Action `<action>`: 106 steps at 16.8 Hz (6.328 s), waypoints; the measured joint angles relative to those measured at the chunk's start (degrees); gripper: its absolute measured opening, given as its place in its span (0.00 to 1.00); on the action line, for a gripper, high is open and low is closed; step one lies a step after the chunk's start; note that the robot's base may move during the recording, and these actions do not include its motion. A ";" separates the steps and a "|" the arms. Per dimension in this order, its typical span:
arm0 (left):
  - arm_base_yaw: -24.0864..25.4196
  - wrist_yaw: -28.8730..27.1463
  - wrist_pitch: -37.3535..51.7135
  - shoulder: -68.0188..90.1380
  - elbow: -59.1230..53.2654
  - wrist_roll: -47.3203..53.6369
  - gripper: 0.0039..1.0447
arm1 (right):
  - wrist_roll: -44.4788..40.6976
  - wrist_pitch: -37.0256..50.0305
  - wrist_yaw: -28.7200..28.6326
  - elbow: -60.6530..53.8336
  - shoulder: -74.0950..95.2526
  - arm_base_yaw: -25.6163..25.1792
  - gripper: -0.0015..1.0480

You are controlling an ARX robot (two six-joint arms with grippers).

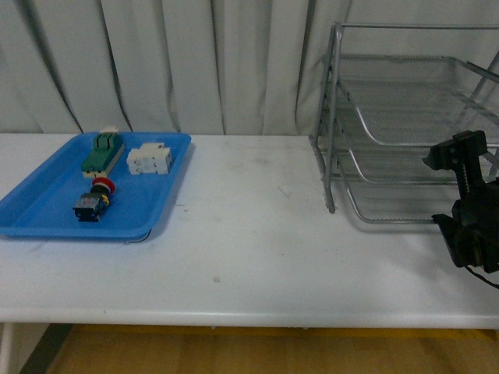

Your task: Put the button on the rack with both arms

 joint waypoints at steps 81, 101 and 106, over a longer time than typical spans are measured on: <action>3.80 2.58 6.16 80.70 39.95 7.98 0.94 | -70.71 -56.78 1.16 -52.54 -127.91 -2.32 0.94; 5.11 5.40 -13.46 138.81 97.15 7.87 0.94 | -70.71 -56.78 1.16 -52.54 -127.91 -2.32 0.94; 5.20 4.68 -14.53 142.73 101.83 7.85 0.68 | -70.71 -56.78 1.18 -52.54 -127.91 -2.32 0.94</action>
